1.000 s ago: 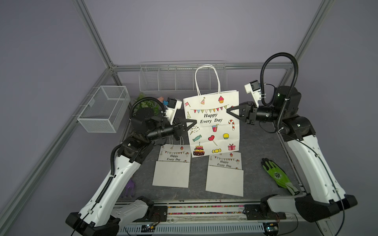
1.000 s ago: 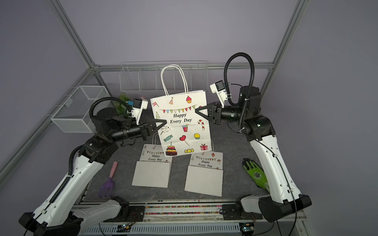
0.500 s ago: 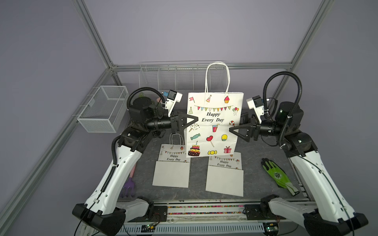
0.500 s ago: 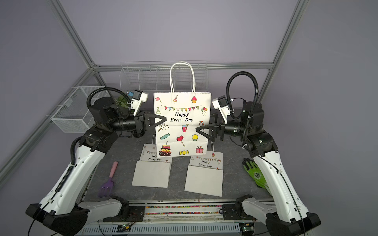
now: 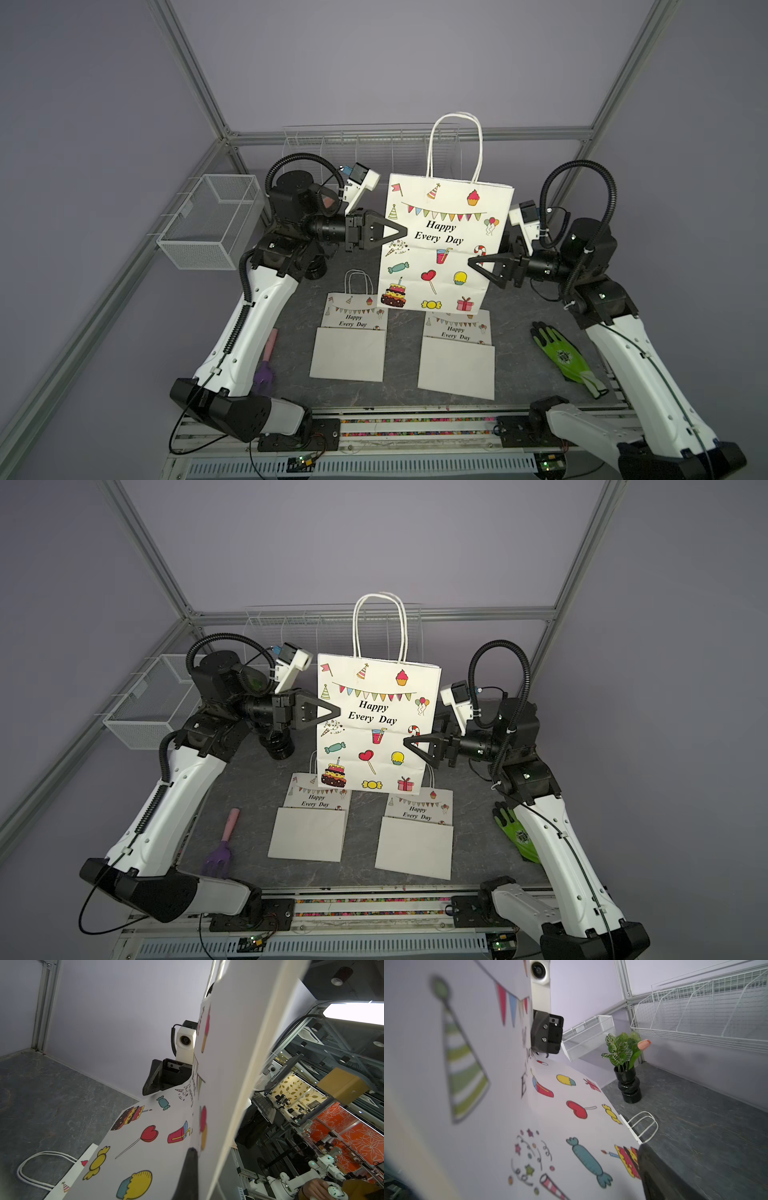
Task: Put away the paper bag
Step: Press the paper bag.
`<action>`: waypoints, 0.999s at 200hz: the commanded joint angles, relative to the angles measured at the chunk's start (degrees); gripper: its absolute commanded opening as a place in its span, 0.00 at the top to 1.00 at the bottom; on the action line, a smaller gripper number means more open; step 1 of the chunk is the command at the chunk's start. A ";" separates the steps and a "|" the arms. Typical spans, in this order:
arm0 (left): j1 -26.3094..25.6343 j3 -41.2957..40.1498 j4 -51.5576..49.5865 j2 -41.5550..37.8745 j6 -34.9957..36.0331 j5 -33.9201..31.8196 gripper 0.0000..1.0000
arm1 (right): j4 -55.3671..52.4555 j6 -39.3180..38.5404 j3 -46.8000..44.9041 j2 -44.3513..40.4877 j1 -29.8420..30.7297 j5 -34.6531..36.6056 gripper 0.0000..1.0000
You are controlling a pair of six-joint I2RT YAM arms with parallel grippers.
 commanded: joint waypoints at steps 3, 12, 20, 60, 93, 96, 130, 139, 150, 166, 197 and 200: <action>0.29 2.80 1.04 1.45 -1.54 4.07 1.00 | 17.97 13.21 -2.06 -0.64 -0.04 -4.38 0.11; 0.43 3.53 1.00 1.99 -1.56 4.55 1.00 | 19.26 15.18 -1.92 -0.54 0.39 -5.03 0.11; 0.61 4.05 1.01 2.53 -1.63 4.88 1.00 | 19.18 15.57 -1.73 -0.78 0.93 -5.42 0.11; 1.77 8.19 1.13 6.34 -3.52 4.86 1.00 | 12.34 10.97 -1.13 -3.26 3.04 -6.22 0.10; 2.38 10.34 1.05 8.22 -4.47 4.49 1.00 | 3.27 5.18 0.02 -3.35 4.39 -5.34 0.01; 2.36 10.38 1.04 8.27 -4.54 4.45 1.00 | 2.98 5.05 -0.04 -3.29 4.52 -5.14 0.00; 2.46 9.00 1.09 8.01 -4.56 4.01 1.00 | 1.05 4.48 0.70 -1.77 5.70 -2.40 0.15; 2.48 8.52 1.06 7.77 -4.49 3.94 1.00 | 0.32 4.54 1.27 -0.93 6.20 -1.72 0.18; 2.47 8.08 1.07 7.52 -4.51 3.75 1.00 | -0.54 4.47 1.77 -0.09 6.94 -0.93 0.20; 2.52 7.38 1.04 7.23 -4.31 3.45 1.00 | -2.94 3.30 2.62 0.81 7.92 0.37 0.25; 2.73 5.81 1.05 6.67 -3.56 2.96 1.00 | -5.07 2.54 3.38 1.48 8.98 1.48 0.46; 2.79 5.75 1.11 6.58 -3.58 2.89 1.00 | -5.37 2.38 3.38 1.48 9.02 1.57 0.48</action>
